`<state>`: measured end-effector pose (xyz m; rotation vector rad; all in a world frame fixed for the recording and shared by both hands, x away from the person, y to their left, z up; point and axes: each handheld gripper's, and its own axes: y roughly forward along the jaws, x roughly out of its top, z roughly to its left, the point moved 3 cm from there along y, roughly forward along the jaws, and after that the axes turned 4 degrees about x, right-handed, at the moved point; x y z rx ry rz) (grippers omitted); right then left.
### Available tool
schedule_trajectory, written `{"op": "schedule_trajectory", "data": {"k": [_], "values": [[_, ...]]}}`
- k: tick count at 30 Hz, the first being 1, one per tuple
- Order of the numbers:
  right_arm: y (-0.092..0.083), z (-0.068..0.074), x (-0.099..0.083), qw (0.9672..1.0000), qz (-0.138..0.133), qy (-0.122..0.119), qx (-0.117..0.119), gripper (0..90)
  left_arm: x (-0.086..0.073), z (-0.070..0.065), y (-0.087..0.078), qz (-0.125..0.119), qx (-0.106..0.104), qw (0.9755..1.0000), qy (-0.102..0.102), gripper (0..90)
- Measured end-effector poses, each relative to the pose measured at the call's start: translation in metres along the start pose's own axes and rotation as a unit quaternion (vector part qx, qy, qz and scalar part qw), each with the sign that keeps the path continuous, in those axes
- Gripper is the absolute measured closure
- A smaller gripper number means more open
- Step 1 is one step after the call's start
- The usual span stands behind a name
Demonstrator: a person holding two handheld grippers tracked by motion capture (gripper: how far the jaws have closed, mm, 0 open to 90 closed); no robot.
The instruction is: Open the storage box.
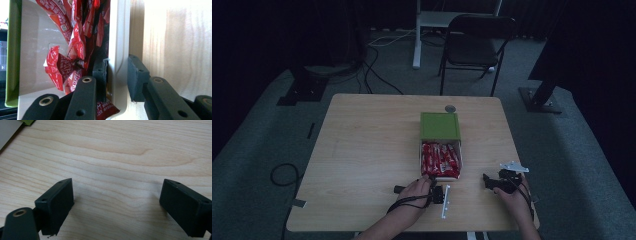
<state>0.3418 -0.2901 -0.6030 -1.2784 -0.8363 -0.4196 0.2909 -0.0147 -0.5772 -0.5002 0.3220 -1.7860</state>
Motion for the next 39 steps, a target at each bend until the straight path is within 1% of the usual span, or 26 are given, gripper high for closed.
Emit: {"op": "schedule_trajectory", "data": {"k": [1, 6, 9, 11, 13, 14, 16, 18, 25, 28, 39], "values": [[0.0, 0.0, 0.0, 1.0, 0.0, 0.0, 0.0, 11.5, 0.0, 0.0, -0.002, 0.0, -0.003, 1.0, 0.002, 72.7], [0.0, 0.0, 0.0, 1.0, 0.0, 0.0, 0.0, 11.5, 0.002, -0.002, -0.008, -0.005, -0.014, 0.9999, -0.007, 72.6], [0.0, 0.0, 0.0, 1.0, 0.0, 0.0, 0.0, 11.5, 0.002, -0.003, -0.01, -0.006, -0.018, 0.9998, -0.006, 72.6], [0.0, 0.0, 0.0, 1.0, 0.0, 0.0, 0.0, 11.5, 0.002, -0.003, -0.011, -0.007, -0.021, 0.9997, -0.012, 72.6], [0.0, 0.0, 0.0, 1.0, 0.0, 0.0, 0.0, 11.5, 0.002, -0.003, -0.012, -0.006, -0.023, 0.9997, -0.01, 72.6], [0.0, 0.0, 0.0, 1.0, 0.0, 0.0, 0.0, 11.5, 0.003, -0.004, -0.014, -0.008, -0.028, 0.9995, -0.015, 72.6], [0.0, 0.0, 0.0, 1.0, 0.0, 0.0, 0.0, 11.5, 0.004, -0.004, -0.016, -0.008, -0.031, 0.9993, -0.016, 72.5], [0.0, 0.0, 0.0, 1.0, 0.0, 0.0, 0.0, 11.5, 0.004, -0.004, -0.017, -0.011, -0.035, 0.9991, -0.02, 72.5], [0.0, 0.0, 0.0, 1.0, 0.0, 0.0, 0.0, 11.5, 0.004, -0.004, -0.019, -0.009, -0.04, 0.9989, -0.021, 72.5], [0.0, 0.0, 0.0, 1.0, 0.0, 0.0, 0.0, 11.5, 0.004, -0.005, -0.021, -0.01, -0.044, 0.9989, -0.016, 72.5], [0.0, 0.0, 0.0, 1.0, 0.0, 0.0, 0.0, 11.5, 0.004, -0.005, -0.025, -0.007, -0.049, 0.9986, -0.018, 72.4]]}}
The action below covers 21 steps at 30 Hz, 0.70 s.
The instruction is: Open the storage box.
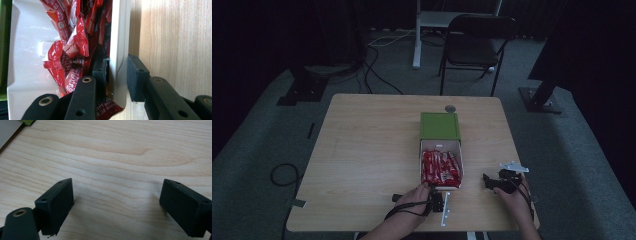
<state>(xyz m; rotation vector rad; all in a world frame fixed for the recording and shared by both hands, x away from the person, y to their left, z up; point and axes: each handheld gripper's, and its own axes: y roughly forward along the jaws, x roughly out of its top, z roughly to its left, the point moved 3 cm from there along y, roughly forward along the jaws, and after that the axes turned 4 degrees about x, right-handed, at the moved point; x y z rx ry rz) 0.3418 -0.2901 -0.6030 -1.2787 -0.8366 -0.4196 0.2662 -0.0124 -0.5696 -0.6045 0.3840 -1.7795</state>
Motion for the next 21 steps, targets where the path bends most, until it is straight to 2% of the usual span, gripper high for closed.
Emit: {"op": "schedule_trajectory", "data": {"k": [9, 13, 15, 17, 21], "values": [[0.0, 0.0, 0.0, 1.0, 0.0, 0.0, 0.0, 11.5, 0.0008, 0.0005, -0.0027, -0.003, -0.01, 0.9999, -0.011, 71.5], [0.0, 0.0, 0.0, 1.0, 0.0, 0.0, 0.0, 11.5, 0.0007, 0.0014, -0.0038, -0.009, -0.016, 0.9996, -0.02, 66.8], [0.0, 0.0, 0.0, 1.0, 0.0, 0.0, 0.0, 11.5, -0.0001, 0.0019, -0.0047, -0.009, -0.018, 0.9997, -0.017, 66.5], [0.0, 0.0, 0.0, 1.0, 0.0, 0.0, 0.0, 11.5, -0.0005, 0.0026, -0.006, -0.011, -0.027, 0.9993, -0.025, 62.6], [0.0, 0.0, 0.0, 1.0, 0.0, 0.0, 0.0, 11.5, -0.0027, 0.0054, -0.0082, -0.018, -0.041, 0.9982, -0.04, 61.5]]}}
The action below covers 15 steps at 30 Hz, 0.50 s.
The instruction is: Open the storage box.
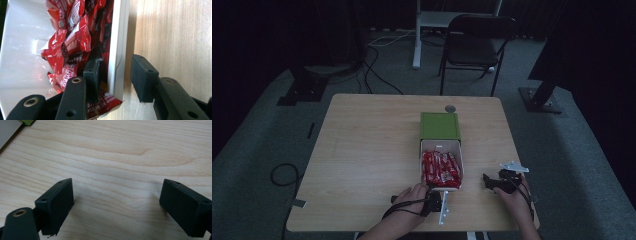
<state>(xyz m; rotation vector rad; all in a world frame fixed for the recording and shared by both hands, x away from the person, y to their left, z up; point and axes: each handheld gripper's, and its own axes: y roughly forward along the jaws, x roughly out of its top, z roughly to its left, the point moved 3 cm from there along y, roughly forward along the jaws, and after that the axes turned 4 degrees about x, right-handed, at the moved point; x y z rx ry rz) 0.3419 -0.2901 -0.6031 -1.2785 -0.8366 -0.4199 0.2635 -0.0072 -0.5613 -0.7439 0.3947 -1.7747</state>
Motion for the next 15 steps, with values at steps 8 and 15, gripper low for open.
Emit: {"op": "schedule_trajectory", "data": {"k": [8, 15], "values": [[0.0, 0.0, 0.0, 1.0, 0.0, 0.0, 0.0, 11.5, -0.001, 0.01, -0.012, -0.042, -0.046, 0.994, -0.09, 61.4], [0.0, 0.0, 0.0, 1.0, 0.0, 0.0, 0.0, 11.5, -0.002, 0.022, -0.022, -0.07, -0.079, 0.9835, -0.147, 61.4]]}}
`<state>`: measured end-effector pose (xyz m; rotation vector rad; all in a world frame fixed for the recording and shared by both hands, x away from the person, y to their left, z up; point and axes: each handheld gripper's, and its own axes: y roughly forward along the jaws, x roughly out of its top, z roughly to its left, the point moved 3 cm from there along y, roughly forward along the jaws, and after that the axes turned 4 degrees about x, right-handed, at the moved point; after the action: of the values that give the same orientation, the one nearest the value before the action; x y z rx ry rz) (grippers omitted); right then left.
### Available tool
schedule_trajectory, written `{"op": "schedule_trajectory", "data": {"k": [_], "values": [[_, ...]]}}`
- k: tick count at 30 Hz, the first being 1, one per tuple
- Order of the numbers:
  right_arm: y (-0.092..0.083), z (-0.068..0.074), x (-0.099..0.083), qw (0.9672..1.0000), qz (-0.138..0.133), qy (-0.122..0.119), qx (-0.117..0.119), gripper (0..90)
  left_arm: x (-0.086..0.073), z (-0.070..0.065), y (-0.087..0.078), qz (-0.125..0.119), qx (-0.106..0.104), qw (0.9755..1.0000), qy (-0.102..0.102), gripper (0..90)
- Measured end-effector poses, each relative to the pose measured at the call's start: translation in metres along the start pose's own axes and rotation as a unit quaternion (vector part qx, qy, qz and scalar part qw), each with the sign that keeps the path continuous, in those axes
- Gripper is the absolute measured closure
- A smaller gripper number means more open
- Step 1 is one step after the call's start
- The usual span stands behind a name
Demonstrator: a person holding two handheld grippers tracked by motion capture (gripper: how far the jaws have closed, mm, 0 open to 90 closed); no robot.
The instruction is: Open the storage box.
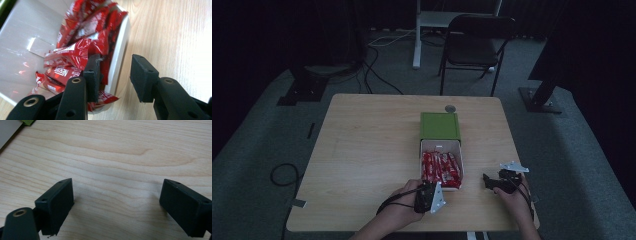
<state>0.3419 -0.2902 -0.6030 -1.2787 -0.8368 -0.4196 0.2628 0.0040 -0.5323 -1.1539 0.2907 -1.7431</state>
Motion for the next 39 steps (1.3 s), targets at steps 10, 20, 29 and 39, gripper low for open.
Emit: {"op": "schedule_trajectory", "data": {"k": [10, 20, 29, 39], "values": [[0.0, 0.0, 0.0, 1.0, 0.0, 0.0, 0.0, 11.5, 0.01, 0.027, -0.021, -0.06, -0.008, 0.996, -0.065, 61.4], [0.0, 0.0, 0.0, 1.0, 0.0, 0.0, 0.0, 11.5, 0.003, 0.07, -0.043, -0.094, 0.027, 0.9865, -0.131, 61.5], [0.0, 0.0, 0.0, 1.0, 0.0, 0.0, 0.0, 11.5, -0.015, 0.097, -0.053, -0.11, 0.051, 0.9746, -0.188, 61.5], [0.0, 0.0, 0.0, 1.0, 0.0, 0.001, 0.0, 11.5, -0.054, 0.121, -0.054, -0.112, 0.092, 0.957, -0.251, 61.5]]}}
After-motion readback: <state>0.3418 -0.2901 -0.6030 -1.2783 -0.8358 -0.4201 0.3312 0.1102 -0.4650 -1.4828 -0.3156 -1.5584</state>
